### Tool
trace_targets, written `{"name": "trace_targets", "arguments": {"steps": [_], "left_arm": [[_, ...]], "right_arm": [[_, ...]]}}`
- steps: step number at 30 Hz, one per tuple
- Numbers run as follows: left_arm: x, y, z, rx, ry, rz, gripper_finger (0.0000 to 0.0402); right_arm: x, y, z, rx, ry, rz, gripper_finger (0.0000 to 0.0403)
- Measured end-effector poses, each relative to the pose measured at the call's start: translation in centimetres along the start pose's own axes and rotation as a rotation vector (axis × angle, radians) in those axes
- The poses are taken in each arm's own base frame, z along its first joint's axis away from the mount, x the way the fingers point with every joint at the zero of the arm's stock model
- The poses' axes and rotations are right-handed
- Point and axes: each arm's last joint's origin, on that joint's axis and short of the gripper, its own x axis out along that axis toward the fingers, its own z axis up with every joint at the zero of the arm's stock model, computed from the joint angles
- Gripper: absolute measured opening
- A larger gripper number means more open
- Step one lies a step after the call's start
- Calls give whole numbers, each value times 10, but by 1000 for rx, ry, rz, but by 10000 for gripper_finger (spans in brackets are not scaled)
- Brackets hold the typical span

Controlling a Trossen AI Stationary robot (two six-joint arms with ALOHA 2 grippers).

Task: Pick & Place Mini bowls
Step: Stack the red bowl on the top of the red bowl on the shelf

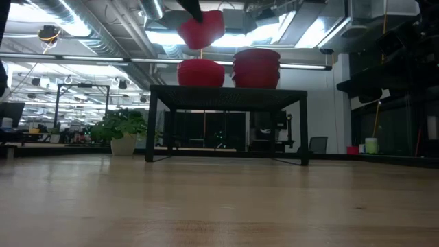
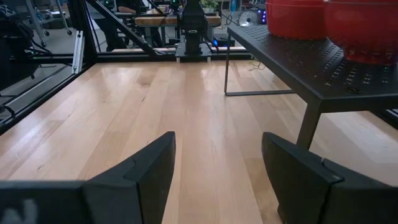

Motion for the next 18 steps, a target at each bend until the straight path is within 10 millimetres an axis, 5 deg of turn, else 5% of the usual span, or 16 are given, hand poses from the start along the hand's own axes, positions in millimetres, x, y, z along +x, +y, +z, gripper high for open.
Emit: {"name": "trace_targets", "arguments": {"steps": [18], "left_arm": [[44,27,-9,59,144,-119,3]], "right_arm": [[0,0,0,0,0,0,236]]}}
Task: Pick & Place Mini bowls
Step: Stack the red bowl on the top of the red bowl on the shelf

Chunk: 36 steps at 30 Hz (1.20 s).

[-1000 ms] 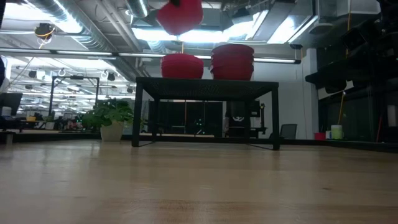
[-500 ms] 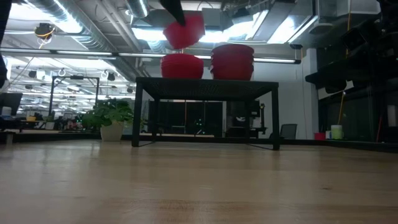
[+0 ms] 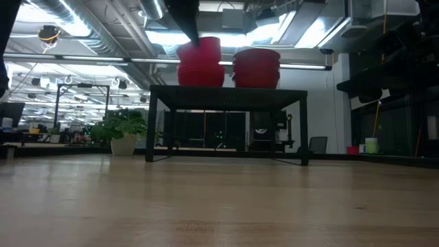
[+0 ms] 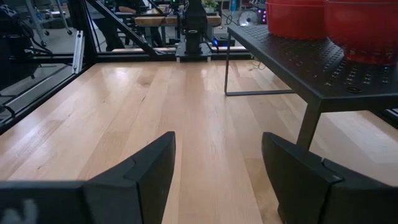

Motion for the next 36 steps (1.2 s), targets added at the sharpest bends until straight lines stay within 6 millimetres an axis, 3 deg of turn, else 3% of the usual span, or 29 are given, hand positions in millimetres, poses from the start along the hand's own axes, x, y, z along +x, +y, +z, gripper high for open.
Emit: {"name": "trace_targets", "arguments": {"steps": [28,36], "left_arm": [[21,7,-2,-6,48,-161,5],[22,12,-4,-45,51,-159,61]], "right_arm": [[0,0,0,0,-1,0,236],[0,0,0,0,0,0,236]]}}
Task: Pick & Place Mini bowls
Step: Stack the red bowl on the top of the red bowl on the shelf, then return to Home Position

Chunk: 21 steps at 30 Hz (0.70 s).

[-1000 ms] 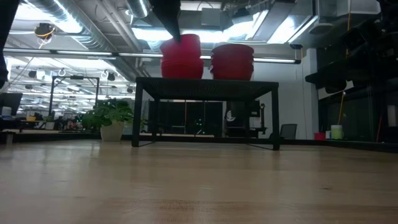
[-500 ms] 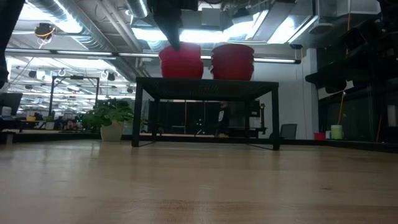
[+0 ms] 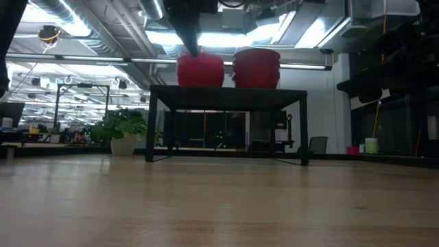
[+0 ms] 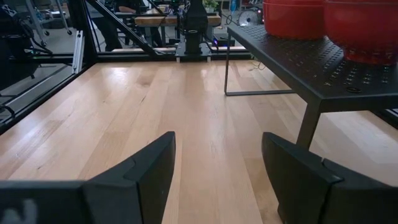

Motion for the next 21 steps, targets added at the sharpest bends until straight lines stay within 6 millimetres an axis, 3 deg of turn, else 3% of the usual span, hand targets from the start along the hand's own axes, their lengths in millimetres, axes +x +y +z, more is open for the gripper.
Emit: {"name": "trace_targets", "arguments": {"steps": [9,16,21], "left_arm": [[-6,1,-2,15,-21,-26,125],[-44,1,-6,-26,-140,-27,130],[-72,-2,-12,-179,-245,-22,129]], "right_arm": [[0,0,0,0,0,0,236],[0,0,0,0,0,0,236],[0,0,0,0,0,0,236]]}}
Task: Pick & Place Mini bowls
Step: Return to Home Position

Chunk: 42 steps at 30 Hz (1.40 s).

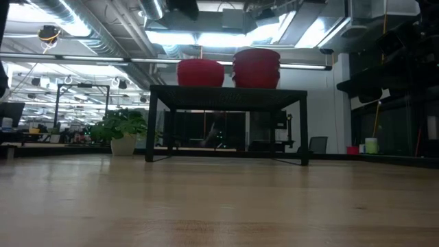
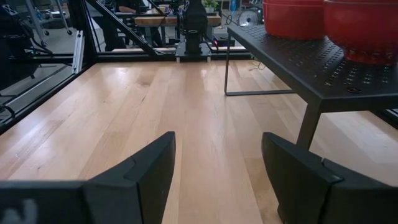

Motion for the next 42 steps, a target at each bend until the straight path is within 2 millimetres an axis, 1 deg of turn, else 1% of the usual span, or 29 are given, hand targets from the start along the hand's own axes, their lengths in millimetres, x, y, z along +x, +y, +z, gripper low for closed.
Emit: {"name": "trace_targets", "arguments": {"steps": [2,4,6,8,10,12,14,16,19,22,24,27,30,33,36,39,42], "left_arm": [[-9,-5,0,-44,-56,-1,130],[-14,-18,-3,-25,-117,-21,131],[-13,-37,-8,15,-197,-58,131],[-5,-57,-21,7,-268,-61,132],[9,-72,-41,-41,-320,-31,132],[22,-80,-67,-123,-374,4,132],[34,-86,-95,-239,-437,18,131],[43,-90,-123,-338,-502,-4,129],[53,-93,-159,-441,-604,-70,128],[61,-92,-192,-498,-661,-122,129],[65,-89,-209,-521,-683,-134,131],[67,-83,-230,-591,-716,-144,132],[71,-78,-247,-622,-725,-160,130],[72,-75,-261,-641,-753,-176,128],[78,-73,-275,-672,-758,-183,128],[82,-71,-285,-689,-775,-197,131],[84,-70,-291,-671,-796,-184,132]], "right_arm": [[0,0,0,0,0,0,236],[0,0,0,0,0,0,236],[0,0,0,0,0,0,236],[0,0,0,0,0,0,236],[0,0,0,0,-1,0,236],[0,0,0,0,0,0,236],[0,0,0,0,0,0,236],[0,0,0,0,0,0,236],[0,0,0,0,-1,0,236],[0,0,0,0,0,0,236],[0,0,0,0,-1,0,236],[0,0,0,0,0,0,236],[0,0,0,0,0,0,236],[0,0,0,0,0,0,236],[0,0,0,0,0,0,236],[0,0,0,0,0,0,236],[0,0,0,0,0,0,236]]}}
